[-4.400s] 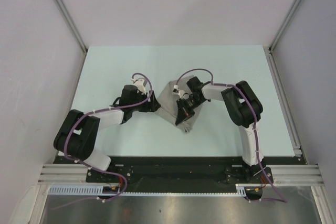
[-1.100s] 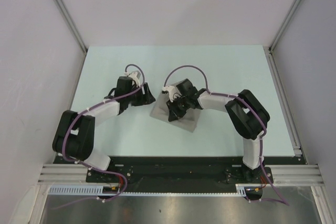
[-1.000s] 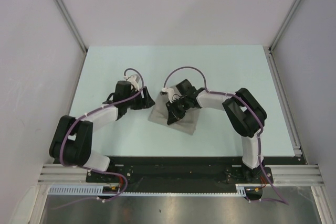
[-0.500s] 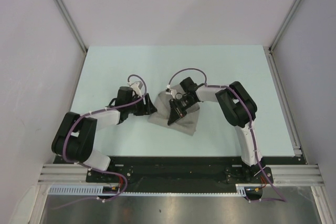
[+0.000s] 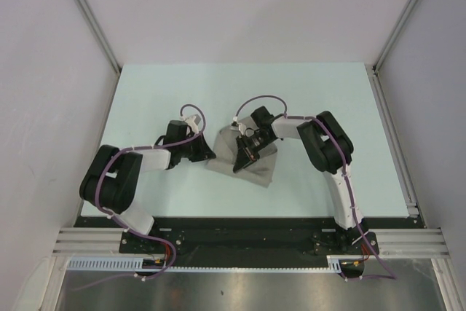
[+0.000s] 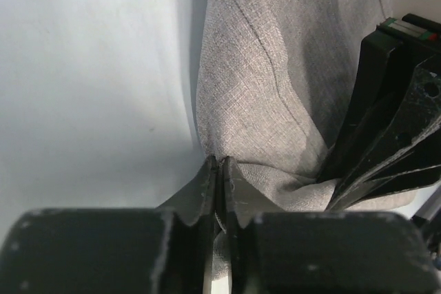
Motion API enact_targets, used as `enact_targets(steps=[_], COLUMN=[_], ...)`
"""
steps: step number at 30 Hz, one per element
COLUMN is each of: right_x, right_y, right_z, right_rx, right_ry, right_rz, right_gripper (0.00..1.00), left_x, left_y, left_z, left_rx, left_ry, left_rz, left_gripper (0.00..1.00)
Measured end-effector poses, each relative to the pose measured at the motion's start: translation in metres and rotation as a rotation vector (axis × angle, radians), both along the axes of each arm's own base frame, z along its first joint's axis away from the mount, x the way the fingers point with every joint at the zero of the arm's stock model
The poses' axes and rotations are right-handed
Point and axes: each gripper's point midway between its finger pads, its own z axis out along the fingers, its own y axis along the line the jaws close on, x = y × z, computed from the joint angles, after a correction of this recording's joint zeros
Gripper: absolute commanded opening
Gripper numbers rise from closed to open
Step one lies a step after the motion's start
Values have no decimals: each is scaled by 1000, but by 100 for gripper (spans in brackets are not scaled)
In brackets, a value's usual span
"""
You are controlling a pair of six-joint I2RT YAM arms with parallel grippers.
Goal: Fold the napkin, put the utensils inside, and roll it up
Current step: Roll the napkin with the utensil
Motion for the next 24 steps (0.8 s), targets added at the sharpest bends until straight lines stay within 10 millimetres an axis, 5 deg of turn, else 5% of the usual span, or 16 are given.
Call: enact_targets(steps=[9,18,24], right_x=[16,43,3], right_y=[-6,-13,8], right_z=[4,58,63], right_rx=[-50,-149,-250], right_ry=[-15,-371,-748], right_rz=[-64,-180,-124], right_gripper=[35,54,58], left_x=[-3,-2,-2], left_y=[-2,-3,-3], left_z=[-2,-2,-2], left_rx=[-15,-19,-21], left_ry=[8,17,20], left_rz=[-5,-2,1], left_gripper=[0,0,0])
